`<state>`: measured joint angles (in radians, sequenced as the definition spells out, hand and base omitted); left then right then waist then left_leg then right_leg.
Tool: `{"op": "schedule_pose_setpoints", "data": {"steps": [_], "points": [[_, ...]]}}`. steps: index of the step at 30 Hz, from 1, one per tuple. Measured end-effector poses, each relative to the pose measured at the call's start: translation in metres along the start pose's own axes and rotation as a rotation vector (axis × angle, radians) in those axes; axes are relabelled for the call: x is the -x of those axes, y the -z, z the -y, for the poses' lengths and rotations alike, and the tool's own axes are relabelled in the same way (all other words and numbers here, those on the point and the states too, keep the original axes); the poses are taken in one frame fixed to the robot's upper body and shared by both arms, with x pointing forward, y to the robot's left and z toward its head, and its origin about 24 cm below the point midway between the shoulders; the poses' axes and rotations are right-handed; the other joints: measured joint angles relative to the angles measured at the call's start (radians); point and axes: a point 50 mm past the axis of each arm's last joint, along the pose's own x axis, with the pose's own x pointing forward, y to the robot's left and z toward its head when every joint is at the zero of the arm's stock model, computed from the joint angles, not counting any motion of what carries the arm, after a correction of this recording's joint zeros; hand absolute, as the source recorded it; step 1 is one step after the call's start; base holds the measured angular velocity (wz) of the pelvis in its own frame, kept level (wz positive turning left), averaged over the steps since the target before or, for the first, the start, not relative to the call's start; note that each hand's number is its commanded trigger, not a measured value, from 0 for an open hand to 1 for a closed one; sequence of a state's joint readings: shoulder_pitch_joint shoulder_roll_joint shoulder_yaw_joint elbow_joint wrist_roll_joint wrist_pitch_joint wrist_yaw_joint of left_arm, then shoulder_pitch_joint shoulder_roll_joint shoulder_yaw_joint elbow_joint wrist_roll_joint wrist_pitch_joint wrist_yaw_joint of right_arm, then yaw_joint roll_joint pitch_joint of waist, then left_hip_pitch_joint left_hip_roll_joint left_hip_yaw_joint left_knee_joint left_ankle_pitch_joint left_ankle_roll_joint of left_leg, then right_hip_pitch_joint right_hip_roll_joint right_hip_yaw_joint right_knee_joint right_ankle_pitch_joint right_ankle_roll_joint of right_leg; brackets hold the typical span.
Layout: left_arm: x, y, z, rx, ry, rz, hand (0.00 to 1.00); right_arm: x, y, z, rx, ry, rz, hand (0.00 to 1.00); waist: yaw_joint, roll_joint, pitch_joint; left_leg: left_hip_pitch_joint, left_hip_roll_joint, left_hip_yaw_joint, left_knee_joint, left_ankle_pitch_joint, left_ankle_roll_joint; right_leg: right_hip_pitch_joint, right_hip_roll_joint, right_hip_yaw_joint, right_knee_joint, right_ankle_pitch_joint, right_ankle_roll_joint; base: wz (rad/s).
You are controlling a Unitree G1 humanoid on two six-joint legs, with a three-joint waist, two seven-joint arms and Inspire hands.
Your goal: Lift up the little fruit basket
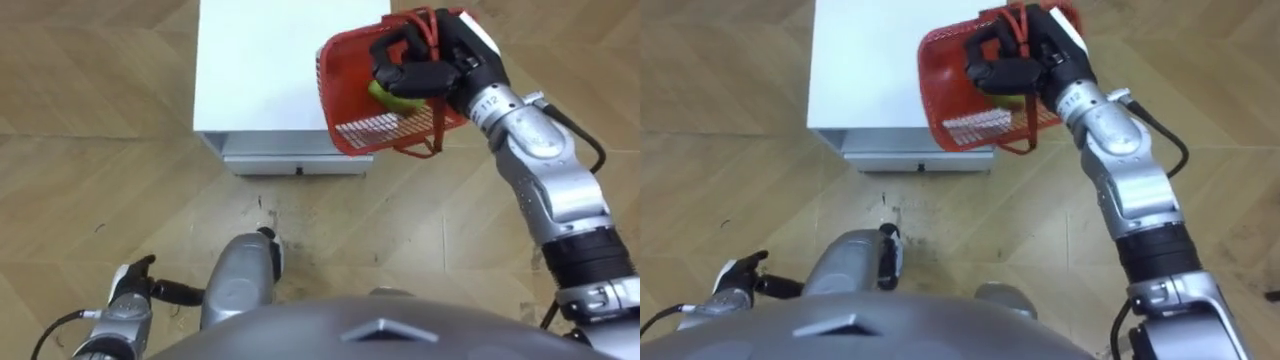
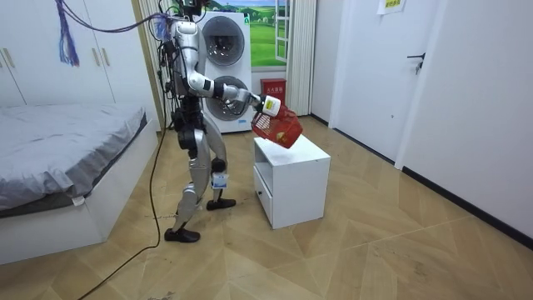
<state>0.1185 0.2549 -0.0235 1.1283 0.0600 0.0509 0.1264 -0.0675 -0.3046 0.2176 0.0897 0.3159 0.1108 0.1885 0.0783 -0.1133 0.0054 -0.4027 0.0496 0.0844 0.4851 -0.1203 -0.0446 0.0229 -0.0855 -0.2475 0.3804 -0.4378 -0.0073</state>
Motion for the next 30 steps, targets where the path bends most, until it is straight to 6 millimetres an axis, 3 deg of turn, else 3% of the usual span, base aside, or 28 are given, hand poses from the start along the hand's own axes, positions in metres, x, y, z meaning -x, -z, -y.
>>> {"op": "schedule_pose_setpoints", "data": {"steps": [4, 10, 13, 15, 17, 20, 21, 22, 23, 24, 25, 26, 28, 30], "points": [[0.002, 0.011, 0.001, -0.026, 0.013, -0.039, 0.0, 0.0, -0.004, -0.004, -0.002, -0.029, 0.018, 1.0, 0.018, 0.001, 0.0007, -0.003, 0.026, 0.007, -0.001, 0.004, -0.006, 0.012, 0.023, -0.001, -0.038, 0.024, -0.011, -0.04], [0.004, 0.022, 0.004, -0.037, 0.038, -0.073, 0.0, 0.002, -0.001, -0.008, -0.02, -0.057, 0.015, 1.0, 0.037, 0.004, 0.0021, -0.011, 0.025, 0.033, 0.007, 0.001, -0.002, 0.013, 0.017, -0.002, -0.039, 0.026, -0.012, 0.02], [0.004, 0.02, 0.003, -0.035, 0.034, -0.068, 0.0, 0.002, 0.0, -0.012, -0.017, -0.08, 0.011, 1.0, 0.053, 0.003, 0.0014, -0.009, 0.023, 0.054, 0.009, -0.008, 0.013, 0.013, 0.008, 0.002, -0.037, 0.025, -0.007, -0.01], [0.002, 0.015, 0.003, -0.028, 0.032, -0.059, 0.0, 0.001, 0.001, -0.015, -0.018, -0.098, 0.007, 1.0, 0.059, 0.0, -0.0001, -0.004, 0.02, 0.095, 0.006, -0.018, 0.028, 0.013, -0.012, 0.004, -0.02, 0.025, 0.004, 0.02], [0.001, 0.011, 0.003, -0.026, 0.041, -0.052, 0.0, 0.001, 0.002, -0.015, -0.016, -0.096, 0.003, 1.0, 0.047, -0.003, 0.0003, -0.004, 0.001, 0.132, -0.01, -0.024, 0.05, 0.01, -0.038, 0.004, 0.011, 0.021, 0.017, 0.33], [-0.001, -0.003, 0.005, -0.028, 0.057, -0.017, 0.0, 0.002, 0.003, -0.014, -0.012, -0.095, -0.007, 1.0, 0.044, -0.013, -0.0012, 0.026, -0.034, 0.165, -0.022, -0.044, 0.091, -0.045, -0.103, 0.026, 0.168, 0.023, 0.055, 0.22], [-0.001, -0.003, 0.005, -0.018, 0.057, -0.018, 0.0, 0.003, 0.005, -0.016, -0.02, -0.098, -0.008, 1.0, 0.045, -0.011, -0.001, 0.047, -0.05, 0.165, -0.023, -0.062, 0.105, -0.075, -0.131, 0.027, 0.271, 0.049, 0.086, 0.11], [-0.001, -0.005, 0.004, -0.008, 0.053, -0.014, 0.0, 0.004, 0.008, -0.018, -0.029, -0.098, -0.014, 1.0, 0.045, -0.011, -0.0015, 0.073, -0.066, 0.161, -0.022, -0.082, 0.117, -0.115, -0.161, 0.028, 0.387, 0.101, 0.089, 0.14], [-0.001, -0.006, 0.003, -0.008, 0.049, -0.011, 0.0, 0.004, 0.008, -0.019, -0.033, -0.098, -0.014, 1.0, 0.042, -0.01, -0.0006, 0.087, -0.074, 0.161, -0.022, -0.091, 0.124, -0.14, -0.173, 0.032, 0.451, 0.14, 0.083, 0.17], [-0.001, -0.007, 0.003, -0.013, 0.044, -0.01, 0.0, 0.003, 0.009, -0.021, -0.044, -0.099, -0.012, 1.0, 0.033, -0.002, 0.0024, 0.119, -0.085, 0.156, -0.023, -0.11, 0.137, -0.182, -0.195, 0.045, 0.561, 0.245, 0.055, 0.15], [-0.002, -0.011, 0.002, -0.016, 0.036, -0.002, 0.0, 0.004, 0.011, -0.022, -0.054, -0.098, -0.014, 1.0, 0.035, 0.011, 0.0046, 0.151, -0.088, 0.146, -0.025, -0.128, 0.146, -0.216, -0.194, 0.071, 0.638, 0.353, 0.039, 0.15], [-0.002, -0.015, 0.002, -0.019, 0.028, 0.007, 0.0, 0.005, 0.012, -0.023, -0.058, -0.098, -0.015, 1.0, 0.034, 0.02, 0.007, 0.163, -0.088, 0.14, -0.025, -0.137, 0.152, -0.234, -0.189, 0.085, 0.673, 0.377, 0.038, 0.12], [-0.004, -0.031, 0.001, -0.03, 0.004, 0.057, 0.0, 0.003, 0.011, -0.025, -0.065, -0.098, -0.01, 1.0, 0.031, 0.037, 0.012, 0.18, -0.084, 0.101, -0.027, -0.151, 0.162, -0.328, -0.153, 0.095, 0.732, 0.304, 0.056, 0.3], [-0.004, -0.045, 0.0, -0.035, -0.003, 0.107, 0.0, 0.001, 0.016, -0.026, -0.085, -0.096, -0.027, 1.0, 0.033, 0.042, 0.0125, 0.191, -0.081, 0.08, -0.048, -0.151, 0.163, -0.394, -0.105, 0.095, 0.664, 0.248, 0.059, 0.35]]}}
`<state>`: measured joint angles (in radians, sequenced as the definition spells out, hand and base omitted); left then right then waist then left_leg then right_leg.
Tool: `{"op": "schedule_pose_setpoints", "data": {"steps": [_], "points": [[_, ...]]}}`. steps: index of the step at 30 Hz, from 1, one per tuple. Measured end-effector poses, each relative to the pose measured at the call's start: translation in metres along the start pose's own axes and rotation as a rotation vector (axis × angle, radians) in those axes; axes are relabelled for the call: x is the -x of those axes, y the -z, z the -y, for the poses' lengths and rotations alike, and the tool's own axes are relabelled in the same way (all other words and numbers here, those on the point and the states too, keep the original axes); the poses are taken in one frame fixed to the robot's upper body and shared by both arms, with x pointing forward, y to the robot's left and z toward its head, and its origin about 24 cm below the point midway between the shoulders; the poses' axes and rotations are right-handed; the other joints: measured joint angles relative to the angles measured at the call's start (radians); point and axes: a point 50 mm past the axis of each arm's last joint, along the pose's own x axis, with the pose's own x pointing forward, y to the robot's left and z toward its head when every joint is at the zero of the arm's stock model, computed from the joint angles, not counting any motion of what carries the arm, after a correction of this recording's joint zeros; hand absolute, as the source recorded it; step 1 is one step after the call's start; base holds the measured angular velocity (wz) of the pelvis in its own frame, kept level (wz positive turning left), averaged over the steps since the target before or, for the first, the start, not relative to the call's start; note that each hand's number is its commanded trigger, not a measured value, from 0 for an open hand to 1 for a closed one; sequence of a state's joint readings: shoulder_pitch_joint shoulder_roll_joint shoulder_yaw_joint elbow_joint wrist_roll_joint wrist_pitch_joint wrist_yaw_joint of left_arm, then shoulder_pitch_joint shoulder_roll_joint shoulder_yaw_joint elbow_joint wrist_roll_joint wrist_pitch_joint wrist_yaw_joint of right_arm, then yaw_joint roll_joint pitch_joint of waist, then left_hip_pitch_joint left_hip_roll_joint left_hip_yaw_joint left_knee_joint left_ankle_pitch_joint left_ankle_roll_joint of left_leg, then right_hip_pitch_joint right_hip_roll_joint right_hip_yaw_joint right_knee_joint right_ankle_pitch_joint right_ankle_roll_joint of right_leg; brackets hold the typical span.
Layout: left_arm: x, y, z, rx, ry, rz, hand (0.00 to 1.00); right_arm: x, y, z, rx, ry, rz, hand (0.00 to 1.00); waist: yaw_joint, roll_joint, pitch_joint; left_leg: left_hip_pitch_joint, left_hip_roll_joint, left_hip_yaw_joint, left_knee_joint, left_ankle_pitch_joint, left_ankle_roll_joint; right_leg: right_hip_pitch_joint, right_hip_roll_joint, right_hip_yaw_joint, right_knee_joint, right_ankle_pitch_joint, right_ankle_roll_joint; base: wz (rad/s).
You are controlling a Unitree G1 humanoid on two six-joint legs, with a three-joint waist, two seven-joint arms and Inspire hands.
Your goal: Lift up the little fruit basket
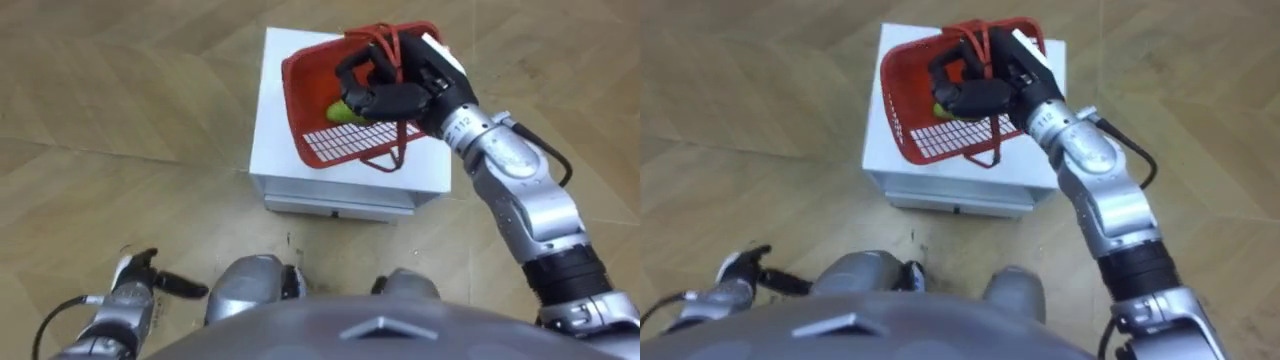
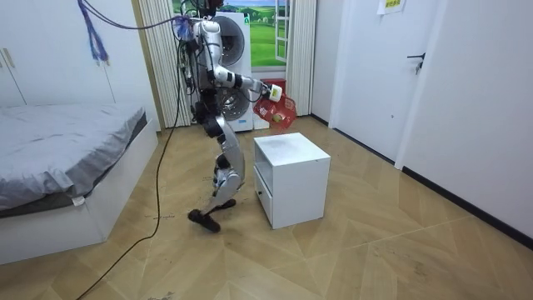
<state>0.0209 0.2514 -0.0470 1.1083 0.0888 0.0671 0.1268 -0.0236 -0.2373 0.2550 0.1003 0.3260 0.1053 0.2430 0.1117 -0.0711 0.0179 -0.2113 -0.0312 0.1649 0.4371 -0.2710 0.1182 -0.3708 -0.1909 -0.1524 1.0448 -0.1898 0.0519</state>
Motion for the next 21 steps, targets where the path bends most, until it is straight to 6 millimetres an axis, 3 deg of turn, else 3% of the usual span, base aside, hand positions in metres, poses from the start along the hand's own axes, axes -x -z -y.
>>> {"op": "schedule_pose_setpoints", "data": {"steps": [1, 2, 3, 4, 5, 6, 7, 8, 10, 13, 21], "points": [[0.0, -0.005, 0.001, -0.003, 0.0, 0.03, 0.0, -0.001, 0.008, 0.001, -0.021, 0.013, -0.028, 1.0, -0.002, 0.004, 0.0023, 0.016, 0.0, -0.02, -0.014, 0.0, 0.0, -0.014, 0.031, 0.004, -0.101, -0.025, 0.0, 0.39], [0.0, -0.007, 0.003, -0.007, 0.002, 0.041, 0.0, 0.0, 0.012, 0.002, -0.027, 0.022, -0.046, 1.0, -0.004, 0.008, 0.0022, 0.024, 0.0, -0.031, -0.019, 0.0, 0.0, -0.012, 0.047, 0.006, -0.165, -0.032, -0.001, 0.46], [0.001, -0.007, 0.006, -0.012, 0.007, 0.05, 0.0, 0.002, 0.018, 0.003, -0.033, 0.036, -0.074, 1.0, 0.0, 0.012, 0.0018, 0.036, 0.0, -0.039, -0.033, 0.0, 0.0, -0.002, 0.074, 0.014, -0.309, -0.032, -0.003, 0.43], [0.002, -0.004, 0.009, -0.028, 0.014, 0.049, 0.0, 0.002, 0.021, 0.005, -0.036, 0.05, -0.09, 1.0, 0.001, 0.013, 0.0004, 0.045, -0.002, -0.043, -0.045, 0.0, 0.0, 0.015, 0.091, 0.013, -0.463, -0.022, -0.011, 0.36], [0.002, -0.002, 0.009, -0.036, 0.017, 0.044, 0.0, 0.002, 0.022, 0.005, -0.036, 0.058, -0.095, 1.0, 0.003, 0.01, -0.0024, 0.052, -0.003, -0.043, -0.052, 0.0, -0.001, 0.026, 0.098, 0.013, -0.531, -0.01, -0.021, 0.29], [0.003, 0.002, 0.01, -0.041, 0.018, 0.032, 0.0, 0.003, 0.022, 0.007, -0.035, 0.072, -0.097, 1.0, 0.006, 0.008, -0.0043, 0.063, -0.008, -0.044, -0.068, 0.0, -0.002, 0.046, 0.114, 0.013, -0.625, 0.05, -0.038, 0.25], [0.005, 0.013, 0.014, -0.044, 0.026, -0.001, 0.0, 0.003, 0.022, 0.009, -0.03, 0.086, -0.099, 1.0, 0.008, 0.021, -0.0097, 0.071, -0.008, -0.059, -0.079, -0.001, -0.008, 0.066, 0.124, 0.009, -0.661, 0.092, -0.049, 0.2], [0.006, 0.018, 0.015, -0.046, 0.029, -0.013, 0.0, 0.004, 0.021, 0.01, -0.026, 0.095, -0.099, 1.0, 0.009, 0.029, -0.0103, 0.08, -0.003, -0.062, -0.09, 0.003, -0.014, 0.078, 0.127, 0.007, -0.68, 0.1, -0.051, 0.1], [0.009, 0.038, 0.009, -0.038, 0.013, -0.068, 0.0, 0.004, 0.021, 0.012, -0.039, 0.114, -0.095, 1.0, 0.012, 0.029, -0.0105, 0.126, 0.01, -0.062, -0.152, 0.015, -0.033, 0.127, 0.143, -0.002, -0.739, 0.103, -0.056, 0.05], [0.013, 0.055, 0.009, -0.035, 0.013, -0.122, 0.0, 0.003, 0.017, 0.015, -0.034, 0.126, -0.085, 1.0, 0.019, 0.02, -0.0121, 0.152, 0.023, -0.061, -0.187, 0.022, -0.044, 0.152, 0.159, -0.01, -0.771, 0.104, -0.06, 0.03], [0.013, 0.055, 0.013, -0.063, 0.031, -0.125, 0.0, 0.004, 0.011, 0.023, -0.038, 0.195, -0.04, 1.0, 0.006, 0.01, -0.0098, 0.156, 0.033, -0.062, -0.207, 0.022, -0.045, 0.191, 0.169, -0.043, -0.829, 0.107, -0.064, 0.11]]}}
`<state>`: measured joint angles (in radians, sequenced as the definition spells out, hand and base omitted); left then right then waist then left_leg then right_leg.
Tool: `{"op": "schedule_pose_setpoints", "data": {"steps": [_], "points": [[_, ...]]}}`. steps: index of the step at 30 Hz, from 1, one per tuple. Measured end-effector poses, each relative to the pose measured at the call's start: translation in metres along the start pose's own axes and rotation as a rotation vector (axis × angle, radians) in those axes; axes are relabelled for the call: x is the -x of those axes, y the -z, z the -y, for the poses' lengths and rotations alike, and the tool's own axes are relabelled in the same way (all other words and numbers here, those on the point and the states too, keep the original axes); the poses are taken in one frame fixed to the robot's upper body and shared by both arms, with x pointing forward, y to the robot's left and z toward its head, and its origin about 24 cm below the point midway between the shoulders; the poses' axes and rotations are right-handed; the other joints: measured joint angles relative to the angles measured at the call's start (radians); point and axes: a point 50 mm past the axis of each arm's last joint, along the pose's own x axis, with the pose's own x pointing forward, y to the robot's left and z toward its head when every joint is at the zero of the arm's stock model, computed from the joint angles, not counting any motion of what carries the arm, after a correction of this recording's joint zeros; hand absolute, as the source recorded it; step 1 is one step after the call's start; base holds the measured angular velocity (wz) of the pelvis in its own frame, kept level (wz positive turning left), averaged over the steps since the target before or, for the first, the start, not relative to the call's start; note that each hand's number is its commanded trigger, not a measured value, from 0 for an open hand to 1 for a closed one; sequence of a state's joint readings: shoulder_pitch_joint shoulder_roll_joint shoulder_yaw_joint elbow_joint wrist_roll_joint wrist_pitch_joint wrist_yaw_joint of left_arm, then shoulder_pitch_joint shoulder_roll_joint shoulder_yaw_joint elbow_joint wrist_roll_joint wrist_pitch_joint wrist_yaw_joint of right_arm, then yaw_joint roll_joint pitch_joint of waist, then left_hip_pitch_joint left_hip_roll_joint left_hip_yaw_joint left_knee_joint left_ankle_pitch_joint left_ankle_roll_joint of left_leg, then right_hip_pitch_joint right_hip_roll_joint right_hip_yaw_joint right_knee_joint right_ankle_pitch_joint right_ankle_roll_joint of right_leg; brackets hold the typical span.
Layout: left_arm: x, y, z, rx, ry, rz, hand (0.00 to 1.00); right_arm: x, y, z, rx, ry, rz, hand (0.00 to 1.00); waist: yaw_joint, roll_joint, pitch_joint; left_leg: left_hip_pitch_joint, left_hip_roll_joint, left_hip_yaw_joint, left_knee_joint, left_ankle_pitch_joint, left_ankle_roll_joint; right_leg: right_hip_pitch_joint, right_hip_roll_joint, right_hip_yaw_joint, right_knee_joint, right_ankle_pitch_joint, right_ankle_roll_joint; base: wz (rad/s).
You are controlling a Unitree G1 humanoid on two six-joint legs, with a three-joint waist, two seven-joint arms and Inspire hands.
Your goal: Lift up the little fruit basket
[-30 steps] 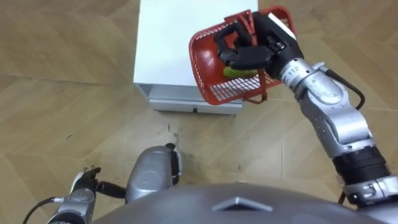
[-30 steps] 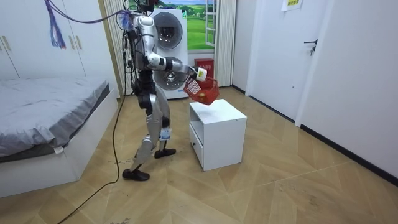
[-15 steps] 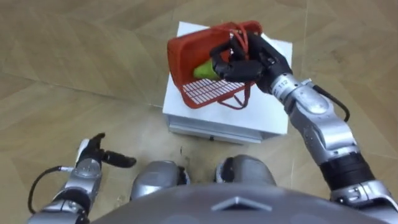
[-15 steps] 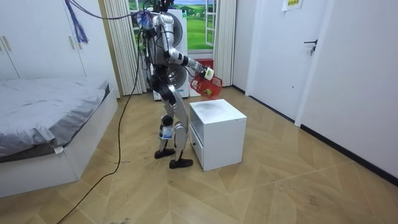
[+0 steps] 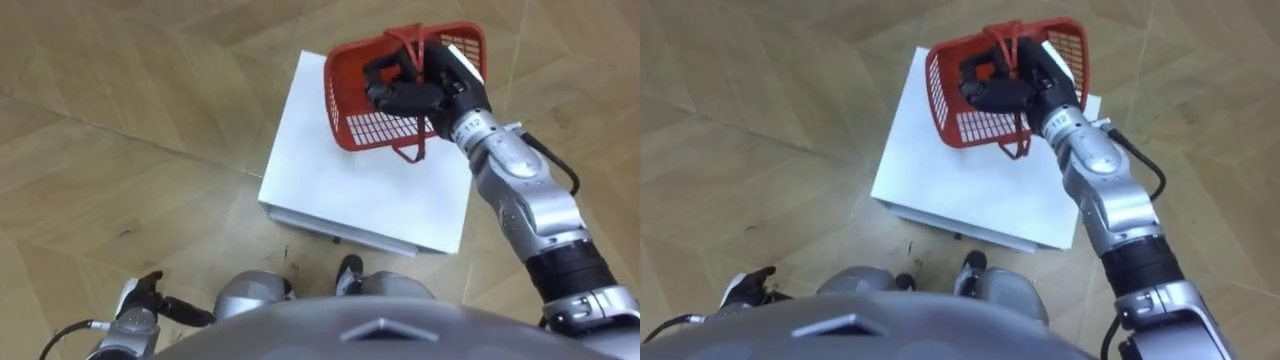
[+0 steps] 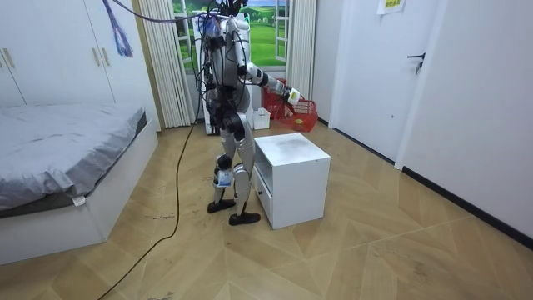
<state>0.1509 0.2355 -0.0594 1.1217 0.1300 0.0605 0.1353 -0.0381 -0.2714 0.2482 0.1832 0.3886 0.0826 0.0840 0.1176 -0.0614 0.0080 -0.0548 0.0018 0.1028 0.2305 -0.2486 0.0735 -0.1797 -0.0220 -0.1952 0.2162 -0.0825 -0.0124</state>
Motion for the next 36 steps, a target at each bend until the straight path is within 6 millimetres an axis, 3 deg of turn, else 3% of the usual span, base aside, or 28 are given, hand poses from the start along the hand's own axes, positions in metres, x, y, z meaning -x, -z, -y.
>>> {"op": "schedule_pose_setpoints", "data": {"steps": [9, 12, 15, 20, 21, 22, 23, 24, 31, 36], "points": [[0.001, 0.004, 0.002, -0.021, 0.018, -0.026, 0.0, 0.002, 0.023, 0.011, -0.01, 0.072, -0.084, 1.0, -0.003, 0.02, 0.0118, -0.027, 0.001, 0.004, -0.008, 0.0, 0.0, -0.03, 0.006, -0.004, -0.01, 0.007, -0.001, 0.0], [0.001, 0.006, 0.004, -0.029, 0.024, -0.031, 0.0, 0.003, 0.024, 0.011, -0.011, 0.073, -0.089, 1.0, -0.005, 0.026, 0.0111, -0.049, 0.001, 0.001, 0.002, 0.0, 0.0, -0.052, 0.006, -0.002, -0.005, 0.008, -0.002, 0.0], [0.002, 0.009, 0.007, -0.046, 0.034, -0.038, 0.0, 0.007, 0.036, 0.013, -0.024, 0.087, -0.128, 1.0, -0.004, 0.034, 0.0051, -0.045, 0.001, 0.001, 0.005, 0.0, 0.0, -0.047, 0.007, -0.001, -0.006, 0.008, -0.002, 0.0], [0.003, 0.012, 0.007, -0.046, 0.036, -0.045, 0.0, 0.018, 0.054, 0.016, -0.039, 0.117, -0.192, 1.0, -0.002, 0.041, 0.0019, -0.046, 0.001, 0.002, 0.003, 0.0, 0.0, -0.046, 0.008, 0.0, -0.013, 0.008, -0.002, 0.0], [0.003, 0.014, 0.008, -0.047, 0.037, -0.048, 0.0, 0.021, 0.057, 0.016, -0.041, 0.12, -0.201, 0.84, -0.003, 0.043, 0.0007, -0.045, 0.001, 0.003, 0.003, 0.0, 0.0, -0.046, 0.008, 0.0, -0.013, 0.008, -0.002, -0.04], [0.003, 0.014, 0.008, -0.047, 0.037, -0.049, 0.0, 0.023, 0.059, 0.016, -0.043, 0.124, -0.202, 0.58, -0.002, 0.046, -0.001, -0.045, 0.001, 0.003, 0.003, 0.0, 0.0, -0.046, 0.008, 0.0, -0.013, 0.008, -0.002, -0.04], [0.003, 0.015, 0.008, -0.046, 0.037, -0.049, 0.0, 0.024, 0.06, 0.016, -0.044, 0.125, -0.202, 0.06, -0.002, 0.047, -0.0017, -0.044, 0.001, 0.003, 0.003, 0.0, 0.0, -0.045, 0.008, 0.001, -0.013, 0.008, -0.002, -0.03], [0.003, 0.016, 0.008, -0.046, 0.038, -0.05, 0.0, 0.024, 0.061, 0.016, -0.046, 0.126, -0.2, 0.0, -0.002, 0.05, -0.0029, -0.043, 0.002, 0.003, 0.003, 0.0, 0.0, -0.044, 0.008, 0.001, -0.013, 0.009, -0.002, 0.0], [0.004, 0.018, 0.01, -0.055, 0.053, -0.053, 0.0, 0.026, 0.077, 0.011, -0.059, 0.123, -0.24, 0.0, -0.004, 0.059, 0.0003, -0.052, 0.003, 0.008, 0.001, 0.0, 0.0, -0.052, 0.007, 0.004, -0.014, 0.02, -0.005, 0.0], [0.006, 0.022, 0.011, -0.056, 0.067, -0.066, 0.0, 0.03, 0.087, 0.011, -0.063, 0.111, -0.287, 0.0, -0.004, 0.062, -0.0018, -0.075, 0.002, 0.011, 0.009, 0.001, 0.0, -0.076, 0.006, 0.004, -0.011, 0.032, -0.007, -0.03]]}}
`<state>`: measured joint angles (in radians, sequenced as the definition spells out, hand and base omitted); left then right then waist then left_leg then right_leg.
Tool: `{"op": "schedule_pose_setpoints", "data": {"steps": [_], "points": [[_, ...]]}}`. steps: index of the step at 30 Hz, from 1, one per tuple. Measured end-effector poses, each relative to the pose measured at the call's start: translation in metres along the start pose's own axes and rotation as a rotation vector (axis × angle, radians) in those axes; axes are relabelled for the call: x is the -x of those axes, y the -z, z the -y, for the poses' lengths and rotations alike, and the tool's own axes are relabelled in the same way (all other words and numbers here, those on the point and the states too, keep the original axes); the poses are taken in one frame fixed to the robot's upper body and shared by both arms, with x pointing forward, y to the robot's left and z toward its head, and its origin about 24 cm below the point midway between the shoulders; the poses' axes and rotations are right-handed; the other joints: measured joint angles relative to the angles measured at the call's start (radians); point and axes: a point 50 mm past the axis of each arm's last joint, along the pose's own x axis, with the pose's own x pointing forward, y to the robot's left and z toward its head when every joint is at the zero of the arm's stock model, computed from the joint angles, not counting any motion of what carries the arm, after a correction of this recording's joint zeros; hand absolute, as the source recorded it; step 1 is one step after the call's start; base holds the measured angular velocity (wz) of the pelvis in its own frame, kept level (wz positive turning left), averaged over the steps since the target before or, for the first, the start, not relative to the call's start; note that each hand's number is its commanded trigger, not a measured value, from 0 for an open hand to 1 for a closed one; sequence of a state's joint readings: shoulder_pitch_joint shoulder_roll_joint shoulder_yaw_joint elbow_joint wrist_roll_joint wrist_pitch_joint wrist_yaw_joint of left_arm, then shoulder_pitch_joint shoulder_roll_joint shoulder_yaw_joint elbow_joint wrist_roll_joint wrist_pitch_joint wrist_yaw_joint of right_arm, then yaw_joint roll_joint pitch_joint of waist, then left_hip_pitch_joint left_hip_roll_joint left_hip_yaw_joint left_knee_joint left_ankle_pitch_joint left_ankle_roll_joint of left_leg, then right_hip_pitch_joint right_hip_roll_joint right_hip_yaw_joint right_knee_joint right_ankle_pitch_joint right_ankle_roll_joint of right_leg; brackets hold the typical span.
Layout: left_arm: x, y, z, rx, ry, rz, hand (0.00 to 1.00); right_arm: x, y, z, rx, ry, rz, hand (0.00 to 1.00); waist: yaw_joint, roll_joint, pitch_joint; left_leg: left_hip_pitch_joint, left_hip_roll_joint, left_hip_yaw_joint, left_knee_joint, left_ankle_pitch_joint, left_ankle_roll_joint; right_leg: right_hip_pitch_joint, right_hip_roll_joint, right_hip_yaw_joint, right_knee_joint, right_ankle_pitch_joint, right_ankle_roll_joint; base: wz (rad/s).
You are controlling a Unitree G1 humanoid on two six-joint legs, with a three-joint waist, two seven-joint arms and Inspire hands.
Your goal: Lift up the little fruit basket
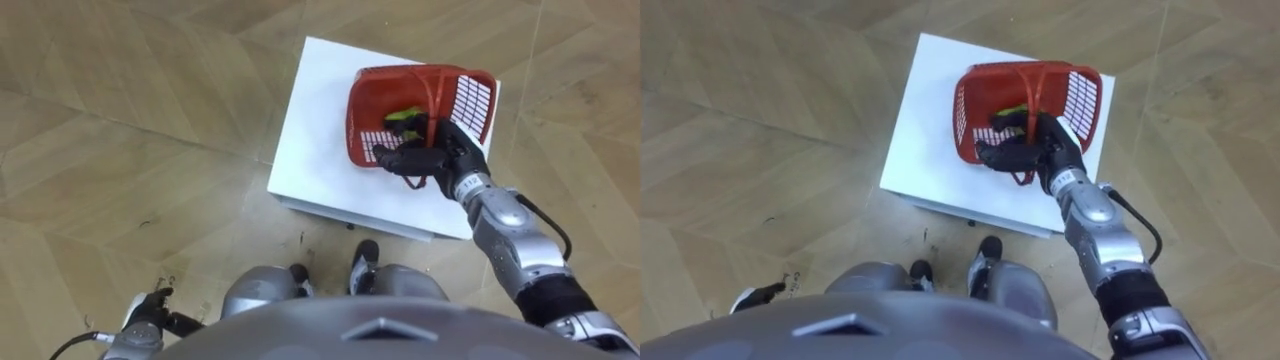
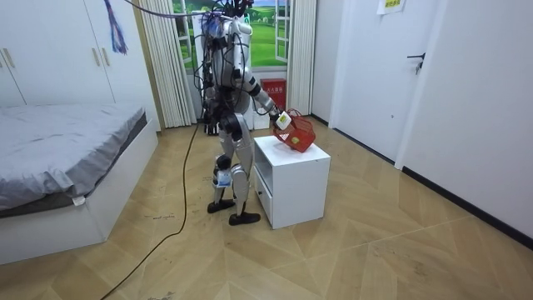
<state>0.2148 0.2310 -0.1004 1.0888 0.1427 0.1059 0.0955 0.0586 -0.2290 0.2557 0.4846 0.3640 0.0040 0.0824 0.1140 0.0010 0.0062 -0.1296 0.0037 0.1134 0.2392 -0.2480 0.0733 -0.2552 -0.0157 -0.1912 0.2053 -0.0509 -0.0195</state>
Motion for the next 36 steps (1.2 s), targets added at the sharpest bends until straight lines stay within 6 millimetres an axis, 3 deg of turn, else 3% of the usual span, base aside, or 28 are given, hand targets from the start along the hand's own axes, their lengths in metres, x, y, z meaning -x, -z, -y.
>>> {"op": "schedule_pose_setpoints", "data": {"steps": [26, 36], "points": [[0.002, 0.006, 0.01, 0.007, 0.058, -0.028, 0.0, -0.002, -0.001, -0.009, -0.025, -0.015, 0.015, 0.0, 0.002, 0.004, -0.0008, 0.018, 0.001, 0.0, 0.001, 0.001, -0.002, 0.018, 0.002, -0.001, 0.0, 0.002, -0.002, 0.0], [0.003, 0.006, 0.017, 0.001, 0.049, -0.027, 0.0, -0.001, -0.033, -0.017, -0.004, 0.004, 0.148, 0.0, -0.022, 0.003, -0.0004, 0.04, 0.001, 0.002, -0.011, 0.001, -0.002, 0.032, 0.002, -0.001, 0.0, 0.002, -0.002, 0.0]]}}
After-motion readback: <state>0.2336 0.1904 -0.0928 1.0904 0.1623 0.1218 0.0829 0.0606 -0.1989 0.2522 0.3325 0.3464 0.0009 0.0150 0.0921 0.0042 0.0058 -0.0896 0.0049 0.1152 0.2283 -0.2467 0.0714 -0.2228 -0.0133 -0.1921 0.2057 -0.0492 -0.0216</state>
